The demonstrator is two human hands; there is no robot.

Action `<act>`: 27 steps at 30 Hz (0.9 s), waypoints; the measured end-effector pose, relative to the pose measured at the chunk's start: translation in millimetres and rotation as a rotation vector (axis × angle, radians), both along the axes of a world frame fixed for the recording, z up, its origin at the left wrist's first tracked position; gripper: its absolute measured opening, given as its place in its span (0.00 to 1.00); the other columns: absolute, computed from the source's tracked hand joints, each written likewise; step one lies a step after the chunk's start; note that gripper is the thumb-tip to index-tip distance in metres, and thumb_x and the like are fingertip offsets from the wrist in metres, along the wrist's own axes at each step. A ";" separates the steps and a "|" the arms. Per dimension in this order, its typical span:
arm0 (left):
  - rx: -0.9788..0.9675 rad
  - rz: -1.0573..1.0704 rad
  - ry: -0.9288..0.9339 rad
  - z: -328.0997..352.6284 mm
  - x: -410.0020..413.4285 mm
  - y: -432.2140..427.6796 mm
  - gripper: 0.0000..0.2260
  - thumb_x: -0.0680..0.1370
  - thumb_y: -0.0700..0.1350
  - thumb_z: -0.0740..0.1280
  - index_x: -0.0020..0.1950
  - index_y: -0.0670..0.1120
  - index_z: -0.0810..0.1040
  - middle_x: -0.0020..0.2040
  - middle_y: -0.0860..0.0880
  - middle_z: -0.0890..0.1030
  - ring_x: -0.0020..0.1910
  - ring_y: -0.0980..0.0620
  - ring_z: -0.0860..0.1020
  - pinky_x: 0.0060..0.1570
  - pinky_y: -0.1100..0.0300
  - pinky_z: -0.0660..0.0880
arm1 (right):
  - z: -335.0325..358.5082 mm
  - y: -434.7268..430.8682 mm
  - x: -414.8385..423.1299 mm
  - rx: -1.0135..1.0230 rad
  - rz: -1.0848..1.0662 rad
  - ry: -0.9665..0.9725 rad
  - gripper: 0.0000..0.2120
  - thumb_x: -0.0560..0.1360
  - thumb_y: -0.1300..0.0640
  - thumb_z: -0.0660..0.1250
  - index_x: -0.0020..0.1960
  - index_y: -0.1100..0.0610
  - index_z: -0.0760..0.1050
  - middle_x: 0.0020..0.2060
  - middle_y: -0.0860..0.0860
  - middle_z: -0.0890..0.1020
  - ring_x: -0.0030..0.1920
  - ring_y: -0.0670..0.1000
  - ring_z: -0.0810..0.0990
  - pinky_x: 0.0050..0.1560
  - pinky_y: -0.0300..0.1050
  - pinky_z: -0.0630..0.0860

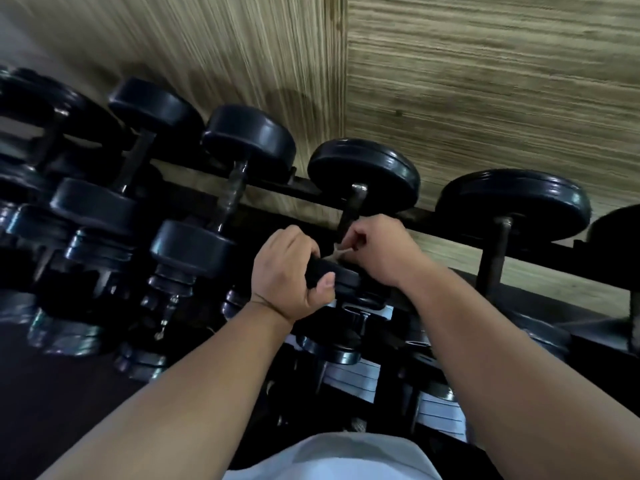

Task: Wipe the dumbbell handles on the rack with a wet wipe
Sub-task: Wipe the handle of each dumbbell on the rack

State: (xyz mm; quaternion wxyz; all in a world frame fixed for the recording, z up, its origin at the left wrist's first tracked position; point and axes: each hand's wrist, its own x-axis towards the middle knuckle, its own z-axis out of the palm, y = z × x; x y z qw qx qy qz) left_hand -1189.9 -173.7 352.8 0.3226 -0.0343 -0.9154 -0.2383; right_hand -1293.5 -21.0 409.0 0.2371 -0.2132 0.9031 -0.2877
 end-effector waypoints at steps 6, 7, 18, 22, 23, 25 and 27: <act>0.009 0.000 0.015 -2.2 -0.7 0.1 0.31 0.82 0.64 0.53 0.40 0.39 0.76 0.36 0.44 0.73 0.34 0.46 0.70 0.38 0.57 0.63 | -3.3 -14.5 -9.0 -0.197 -0.282 0.142 0.07 0.71 0.50 0.74 0.43 0.53 0.82 0.44 0.52 0.83 0.42 0.50 0.81 0.41 0.42 0.76; 0.011 -0.002 0.018 -2.9 -0.5 0.0 0.31 0.82 0.65 0.54 0.40 0.39 0.76 0.37 0.44 0.73 0.34 0.47 0.70 0.39 0.58 0.63 | -3.7 -15.6 -8.3 -0.139 -0.238 0.153 0.07 0.72 0.50 0.73 0.45 0.53 0.82 0.45 0.53 0.83 0.44 0.52 0.81 0.44 0.43 0.77; 0.032 -0.011 0.083 -1.8 -2.9 2.1 0.31 0.82 0.64 0.52 0.39 0.39 0.76 0.35 0.45 0.72 0.33 0.49 0.68 0.40 0.60 0.62 | 8.1 -0.3 -16.5 -0.122 -0.255 0.307 0.01 0.73 0.57 0.71 0.43 0.53 0.79 0.45 0.51 0.81 0.41 0.48 0.78 0.36 0.34 0.68; 0.037 -0.003 0.082 -4.1 -2.4 1.4 0.31 0.82 0.65 0.52 0.39 0.40 0.76 0.36 0.45 0.73 0.33 0.46 0.70 0.38 0.56 0.67 | -4.0 -9.4 -12.8 -0.013 -0.071 0.316 0.07 0.74 0.61 0.68 0.50 0.55 0.82 0.54 0.55 0.77 0.52 0.54 0.77 0.47 0.37 0.65; 0.035 0.001 0.082 -4.6 -2.4 1.4 0.31 0.82 0.65 0.52 0.40 0.40 0.76 0.37 0.45 0.73 0.33 0.46 0.70 0.38 0.56 0.68 | -5.0 -9.3 -8.8 0.005 -0.010 0.306 0.09 0.74 0.62 0.68 0.52 0.56 0.82 0.55 0.56 0.77 0.54 0.55 0.77 0.48 0.36 0.65; 0.042 0.004 0.079 -5.1 -2.4 1.8 0.31 0.82 0.65 0.52 0.40 0.40 0.76 0.37 0.45 0.74 0.34 0.45 0.71 0.39 0.56 0.69 | -3.3 -4.3 -6.3 -0.022 0.057 0.304 0.12 0.73 0.63 0.69 0.55 0.56 0.83 0.56 0.53 0.79 0.54 0.51 0.78 0.45 0.29 0.67; 0.043 0.007 0.083 -6.1 -2.4 2.2 0.31 0.82 0.65 0.52 0.40 0.40 0.76 0.37 0.44 0.74 0.34 0.46 0.70 0.39 0.56 0.68 | 4.0 1.2 -10.3 -0.090 0.099 0.248 0.11 0.73 0.63 0.71 0.53 0.55 0.85 0.48 0.48 0.83 0.47 0.44 0.81 0.41 0.22 0.69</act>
